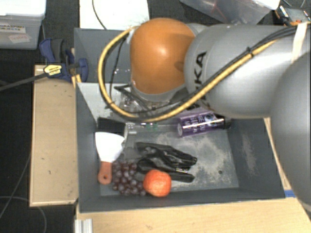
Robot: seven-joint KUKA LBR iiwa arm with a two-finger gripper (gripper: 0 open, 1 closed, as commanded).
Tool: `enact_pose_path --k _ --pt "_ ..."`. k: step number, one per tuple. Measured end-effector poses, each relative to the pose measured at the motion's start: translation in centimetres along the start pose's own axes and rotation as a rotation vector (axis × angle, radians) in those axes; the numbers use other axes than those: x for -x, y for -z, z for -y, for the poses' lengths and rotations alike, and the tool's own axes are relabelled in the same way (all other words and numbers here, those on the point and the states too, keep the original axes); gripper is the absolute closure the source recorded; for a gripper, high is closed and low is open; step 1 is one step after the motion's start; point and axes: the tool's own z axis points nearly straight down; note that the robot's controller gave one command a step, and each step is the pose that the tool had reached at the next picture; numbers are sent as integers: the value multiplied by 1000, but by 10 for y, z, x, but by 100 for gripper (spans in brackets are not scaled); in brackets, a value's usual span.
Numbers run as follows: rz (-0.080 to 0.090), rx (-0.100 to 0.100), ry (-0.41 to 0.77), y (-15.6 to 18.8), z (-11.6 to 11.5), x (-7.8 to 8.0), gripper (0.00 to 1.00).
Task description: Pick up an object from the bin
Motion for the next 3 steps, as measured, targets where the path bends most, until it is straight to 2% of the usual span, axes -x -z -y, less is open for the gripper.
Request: enact_pose_path --k 1,2,3 --pt "0 0 0 0 0 0 0" --pt "-3 -1 228 -81 8 -10 0" --pt "4 2 168 -73 5 -17 0"
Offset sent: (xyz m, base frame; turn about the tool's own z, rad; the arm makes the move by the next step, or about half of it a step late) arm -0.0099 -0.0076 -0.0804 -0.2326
